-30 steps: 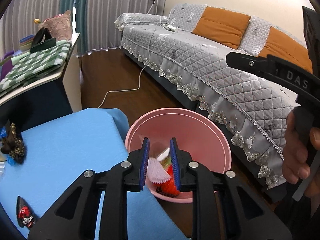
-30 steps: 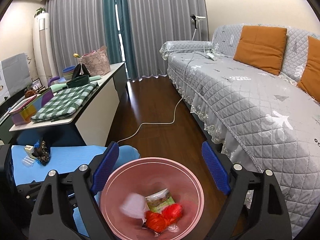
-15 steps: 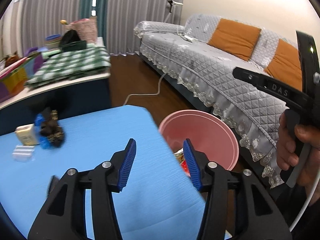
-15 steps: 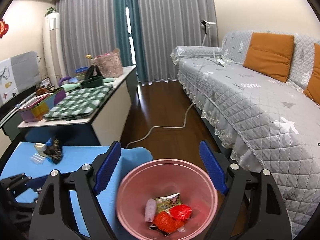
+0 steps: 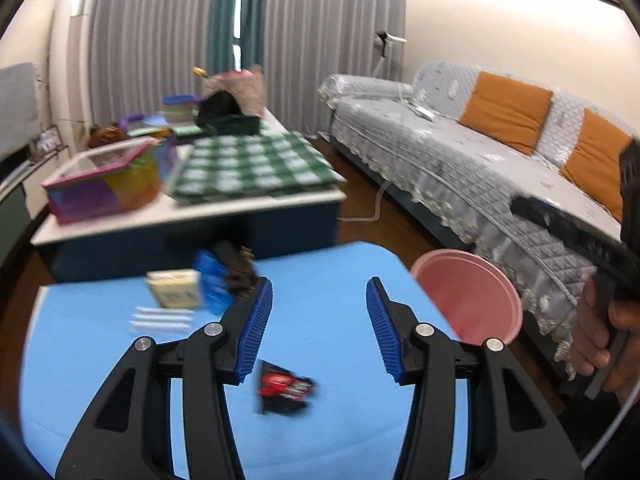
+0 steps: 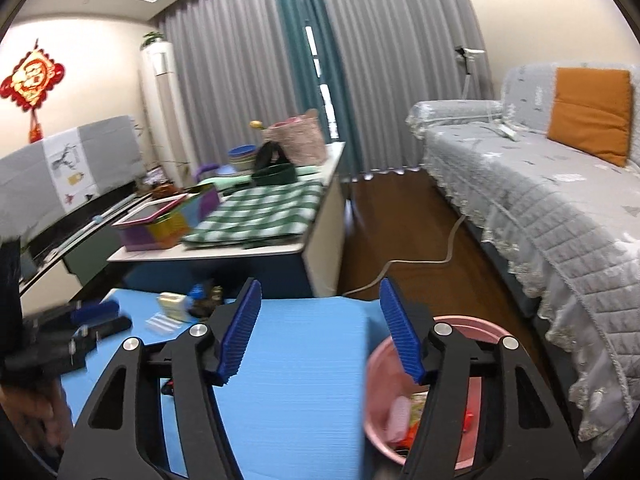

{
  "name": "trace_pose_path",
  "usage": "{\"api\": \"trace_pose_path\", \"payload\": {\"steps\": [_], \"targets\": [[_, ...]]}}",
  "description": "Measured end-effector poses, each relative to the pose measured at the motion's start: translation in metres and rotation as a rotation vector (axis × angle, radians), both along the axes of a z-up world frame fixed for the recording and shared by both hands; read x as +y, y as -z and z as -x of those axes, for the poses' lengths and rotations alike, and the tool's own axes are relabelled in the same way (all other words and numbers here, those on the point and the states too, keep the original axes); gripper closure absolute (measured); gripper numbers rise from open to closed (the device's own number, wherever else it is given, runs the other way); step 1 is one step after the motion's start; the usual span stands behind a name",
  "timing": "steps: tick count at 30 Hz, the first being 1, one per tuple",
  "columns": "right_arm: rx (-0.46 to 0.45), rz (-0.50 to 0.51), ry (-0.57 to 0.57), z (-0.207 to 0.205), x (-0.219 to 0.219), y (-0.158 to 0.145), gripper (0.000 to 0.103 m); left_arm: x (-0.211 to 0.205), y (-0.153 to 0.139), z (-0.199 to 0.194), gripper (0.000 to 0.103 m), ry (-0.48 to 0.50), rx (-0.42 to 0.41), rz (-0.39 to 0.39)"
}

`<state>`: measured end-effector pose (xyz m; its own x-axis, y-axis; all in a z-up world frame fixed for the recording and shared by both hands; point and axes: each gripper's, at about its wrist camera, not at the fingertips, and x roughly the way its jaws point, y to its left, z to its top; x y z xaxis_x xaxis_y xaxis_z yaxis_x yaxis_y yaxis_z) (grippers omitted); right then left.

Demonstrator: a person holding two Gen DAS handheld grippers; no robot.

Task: Collect trash
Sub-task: 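Move the right tool to the black-red candy wrapper while the left tool reaches the tissue packet, then close the right tool on the black-red candy wrapper and lift it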

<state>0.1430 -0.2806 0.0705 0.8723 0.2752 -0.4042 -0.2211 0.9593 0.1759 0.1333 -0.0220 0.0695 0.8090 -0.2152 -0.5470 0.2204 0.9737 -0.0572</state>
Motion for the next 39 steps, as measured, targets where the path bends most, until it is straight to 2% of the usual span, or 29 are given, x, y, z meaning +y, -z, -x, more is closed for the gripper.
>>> {"api": "trace_pose_path", "payload": {"steps": [5, 10, 13, 21, 23, 26, 28, 30, 32, 34, 36, 39], "targets": [[0.007, 0.008, -0.071, 0.0, 0.036, 0.005, 0.043, 0.05, -0.016, -0.008, 0.054, -0.031, -0.018, -0.008], [0.042, 0.013, -0.14, -0.004, 0.073, 0.018, 0.043, 0.091, -0.017, -0.018, 0.054, -0.021, -0.026, -0.041], [0.066, 0.025, -0.179, -0.007, 0.096, 0.029, 0.043, 0.11, -0.007, -0.025, 0.054, -0.008, -0.024, -0.063], [0.139, 0.086, -0.268, -0.013, 0.155, 0.068, 0.042, 0.145, 0.041, -0.045, 0.054, -0.051, 0.049, -0.014], [0.161, 0.103, -0.29, -0.015, 0.168, 0.079, 0.039, 0.149, 0.048, -0.049, 0.054, -0.052, 0.048, -0.036], [0.193, 0.112, -0.316, -0.019, 0.18, 0.092, 0.033, 0.16, 0.057, -0.057, 0.054, -0.075, 0.07, -0.006], [0.218, 0.121, -0.338, -0.022, 0.19, 0.102, 0.022, 0.165, 0.064, -0.063, 0.054, -0.089, 0.084, 0.005], [0.241, 0.13, -0.36, -0.025, 0.197, 0.111, 0.02, 0.166, 0.071, -0.069, 0.054, -0.099, 0.094, 0.002], [0.26, 0.144, -0.37, -0.027, 0.204, 0.119, 0.019, 0.165, 0.077, -0.075, 0.051, -0.1, 0.102, 0.009], [0.286, 0.153, -0.377, -0.031, 0.21, 0.126, 0.017, 0.161, 0.081, -0.082, 0.042, -0.101, 0.105, 0.011], [0.306, 0.165, -0.373, -0.035, 0.214, 0.132, 0.017, 0.156, 0.086, -0.089, 0.037, -0.098, 0.108, 0.015], [0.336, 0.185, -0.364, -0.041, 0.216, 0.141, 0.017, 0.147, 0.093, -0.1, 0.025, -0.105, 0.104, 0.016]]}}
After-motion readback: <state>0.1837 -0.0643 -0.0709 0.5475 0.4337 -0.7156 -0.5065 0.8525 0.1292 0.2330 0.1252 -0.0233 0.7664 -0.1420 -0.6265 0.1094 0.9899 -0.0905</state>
